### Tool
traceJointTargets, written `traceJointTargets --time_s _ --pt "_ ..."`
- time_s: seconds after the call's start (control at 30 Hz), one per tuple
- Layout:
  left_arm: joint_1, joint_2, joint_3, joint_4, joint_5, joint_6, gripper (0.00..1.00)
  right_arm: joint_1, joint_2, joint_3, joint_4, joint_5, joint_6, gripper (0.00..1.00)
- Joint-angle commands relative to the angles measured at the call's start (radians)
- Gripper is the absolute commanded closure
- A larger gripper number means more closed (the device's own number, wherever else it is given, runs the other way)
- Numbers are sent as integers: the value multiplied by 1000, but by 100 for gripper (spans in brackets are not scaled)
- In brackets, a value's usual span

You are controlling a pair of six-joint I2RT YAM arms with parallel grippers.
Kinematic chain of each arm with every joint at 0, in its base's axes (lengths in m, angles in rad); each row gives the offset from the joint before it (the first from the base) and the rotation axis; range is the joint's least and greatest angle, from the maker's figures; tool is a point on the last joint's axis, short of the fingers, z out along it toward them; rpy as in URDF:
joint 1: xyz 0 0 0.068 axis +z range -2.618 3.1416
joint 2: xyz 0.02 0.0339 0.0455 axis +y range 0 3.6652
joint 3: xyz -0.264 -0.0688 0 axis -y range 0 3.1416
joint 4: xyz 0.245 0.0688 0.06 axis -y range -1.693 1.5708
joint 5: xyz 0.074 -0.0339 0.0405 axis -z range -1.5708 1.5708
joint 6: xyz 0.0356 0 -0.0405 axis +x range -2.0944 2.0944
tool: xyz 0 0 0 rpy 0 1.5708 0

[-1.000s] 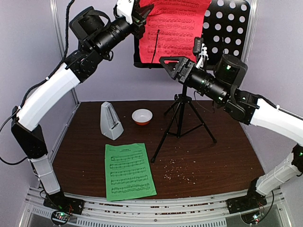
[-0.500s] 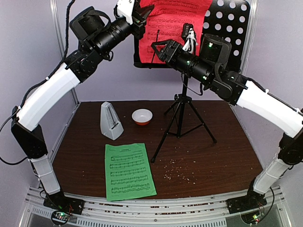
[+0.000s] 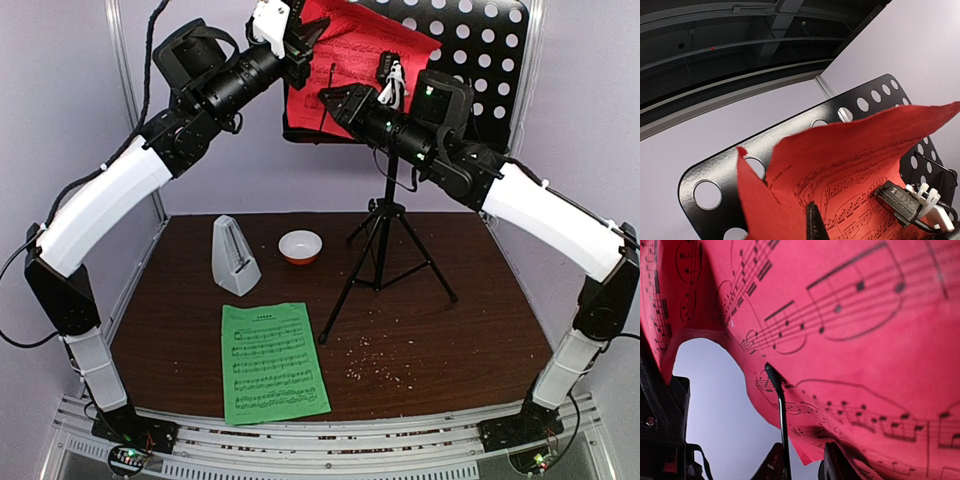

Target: Pack up the instrument practice props

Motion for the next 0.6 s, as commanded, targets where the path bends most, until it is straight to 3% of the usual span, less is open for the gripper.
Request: traceJointTargets --time_s 0.0,0.23,0.57 --pt "2 -30 -9 4 -6 4 100 -8 7 19 75 -40 -1 75" --pt "2 -33 -14 -4 -19 9 100 -8 -10 -42 157 -54 -53 99" --pt "1 -43 9 -25 -129 5 100 -7 -63 -213 342 -69 -190 100"
